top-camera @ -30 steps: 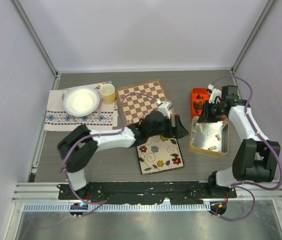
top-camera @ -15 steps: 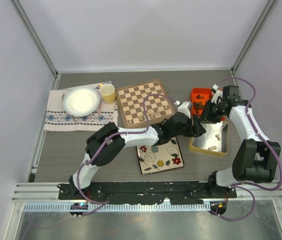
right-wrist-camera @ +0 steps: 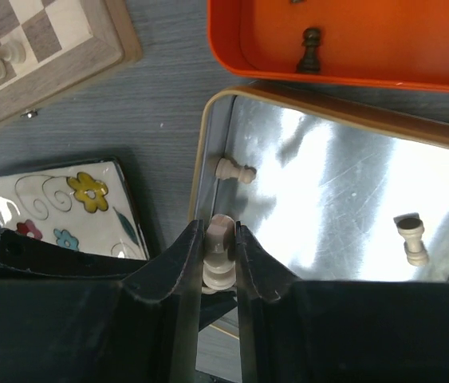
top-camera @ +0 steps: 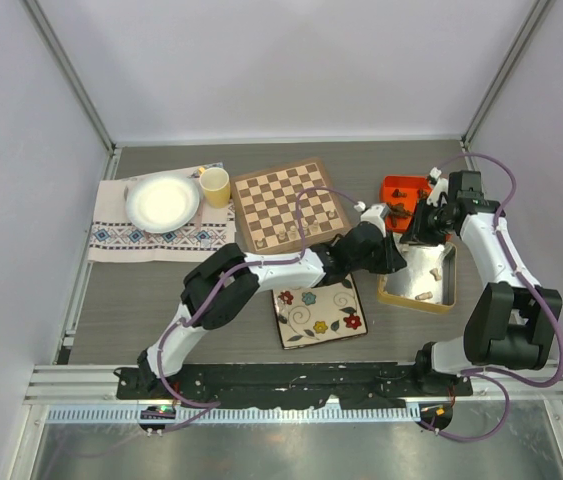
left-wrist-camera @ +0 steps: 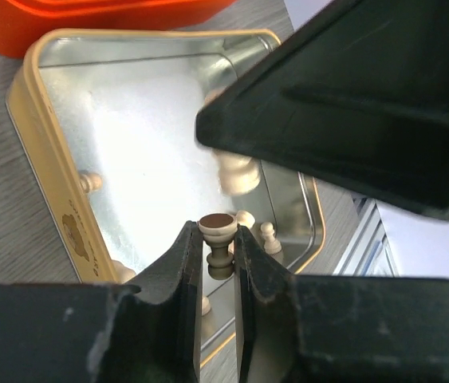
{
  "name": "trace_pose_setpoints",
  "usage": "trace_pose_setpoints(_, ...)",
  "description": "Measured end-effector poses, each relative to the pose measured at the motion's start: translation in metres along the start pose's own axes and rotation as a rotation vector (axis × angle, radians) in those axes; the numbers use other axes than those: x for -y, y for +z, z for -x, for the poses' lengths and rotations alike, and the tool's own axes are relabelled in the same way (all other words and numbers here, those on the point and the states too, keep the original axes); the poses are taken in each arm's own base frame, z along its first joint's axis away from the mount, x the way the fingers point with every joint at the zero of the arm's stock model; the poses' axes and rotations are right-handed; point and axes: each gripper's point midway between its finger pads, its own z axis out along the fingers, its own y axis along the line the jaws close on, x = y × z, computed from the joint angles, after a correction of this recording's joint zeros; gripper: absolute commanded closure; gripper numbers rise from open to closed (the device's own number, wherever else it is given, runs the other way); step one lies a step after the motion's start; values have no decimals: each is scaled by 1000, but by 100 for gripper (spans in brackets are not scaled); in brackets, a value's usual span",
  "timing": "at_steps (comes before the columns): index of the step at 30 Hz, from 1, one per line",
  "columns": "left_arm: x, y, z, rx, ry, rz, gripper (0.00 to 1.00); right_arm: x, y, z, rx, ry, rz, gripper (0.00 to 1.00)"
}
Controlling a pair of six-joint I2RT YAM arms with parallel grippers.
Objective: Set up the chess pieces on the board
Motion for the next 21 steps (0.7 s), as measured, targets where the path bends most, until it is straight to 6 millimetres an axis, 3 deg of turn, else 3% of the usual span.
trace_pose_setpoints(2, 1, 0, -6, -24, 0, -12, 84, 4, -4, 5, 26, -11, -24, 99)
trace_pose_setpoints(6, -1, 2, -20, -76, 4, -28, 54, 6, -12, 24, 86, -28, -47, 99)
trace_pose_setpoints(9, -2, 1, -26, -98, 7, -28, 42, 6, -13, 32, 113, -40, -48, 99)
trace_pose_setpoints(16, 5, -8, -20, -93, 32, -45, 28, 2, -18, 34, 133, -61, -37, 99)
trace_pose_setpoints(21, 14, -34, 9, -24, 53, -42, 27, -14, -25, 35, 150, -83, 41, 99)
